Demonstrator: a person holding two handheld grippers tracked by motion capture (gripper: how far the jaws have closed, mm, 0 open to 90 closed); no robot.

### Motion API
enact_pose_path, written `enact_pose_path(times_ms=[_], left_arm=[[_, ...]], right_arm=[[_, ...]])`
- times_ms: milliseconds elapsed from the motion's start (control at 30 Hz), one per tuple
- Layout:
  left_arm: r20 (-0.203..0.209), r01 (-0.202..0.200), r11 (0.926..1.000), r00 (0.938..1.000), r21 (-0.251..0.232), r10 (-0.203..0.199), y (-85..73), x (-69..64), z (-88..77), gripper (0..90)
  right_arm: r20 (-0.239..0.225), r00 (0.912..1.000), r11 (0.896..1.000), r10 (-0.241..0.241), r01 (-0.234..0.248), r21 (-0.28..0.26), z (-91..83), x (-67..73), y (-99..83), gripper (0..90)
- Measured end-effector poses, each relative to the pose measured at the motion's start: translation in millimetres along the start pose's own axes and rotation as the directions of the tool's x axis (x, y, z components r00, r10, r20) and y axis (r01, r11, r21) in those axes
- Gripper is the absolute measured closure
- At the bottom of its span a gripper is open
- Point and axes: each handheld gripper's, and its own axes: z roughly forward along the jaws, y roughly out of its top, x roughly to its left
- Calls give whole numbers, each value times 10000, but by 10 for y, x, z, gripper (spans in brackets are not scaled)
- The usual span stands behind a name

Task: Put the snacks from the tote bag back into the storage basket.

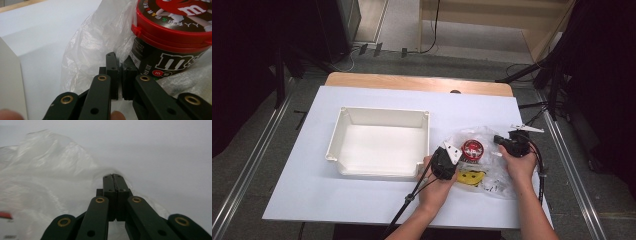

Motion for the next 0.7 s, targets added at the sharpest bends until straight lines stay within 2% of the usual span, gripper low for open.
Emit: enact_pose_path(times_ms=[67, 200, 333, 467, 533, 633, 700], left_arm=[[4, 56, 10000, 10000, -31, -56, -1, 2, 1, 877], [31, 141, 9999, 9999, -34, -141, -1, 7, -2, 874], [35, 148, 9999, 9999, -12, -148, 0, 11, -1, 873], [23, 146, 9999, 9999, -41, -146, 0, 7, 0, 872], [19, 170, 9998, 9999, -67, -170, -2, 4, 0, 872], [24, 143, 9999, 9999, -78, -143, -2, 6, -1, 872], [47, 156, 9998, 9999, -86, -156, -2, 7, -1, 872]], right_arm=[[421, 9991, 10000, 17, -17, -2, -10, -21, 11, 900], [725, 9972, 9998, 167, -160, -107, -78, -37, -1, 881], [-110, 9999, 9914, -12, -3, -1307, -347, 69, 6, 821], [-674, 9951, 9698, -725, 546, -2379, -705, 264, 21, 746], [-540, 9923, 9607, -1117, 939, -2614, -843, 391, -3, 688], [-914, 9840, 9524, -1531, 1223, -2791, -984, 553, -63, 665], [-920, 9754, 9484, -2004, 1696, -2680, -1033, 660, -80, 661]])
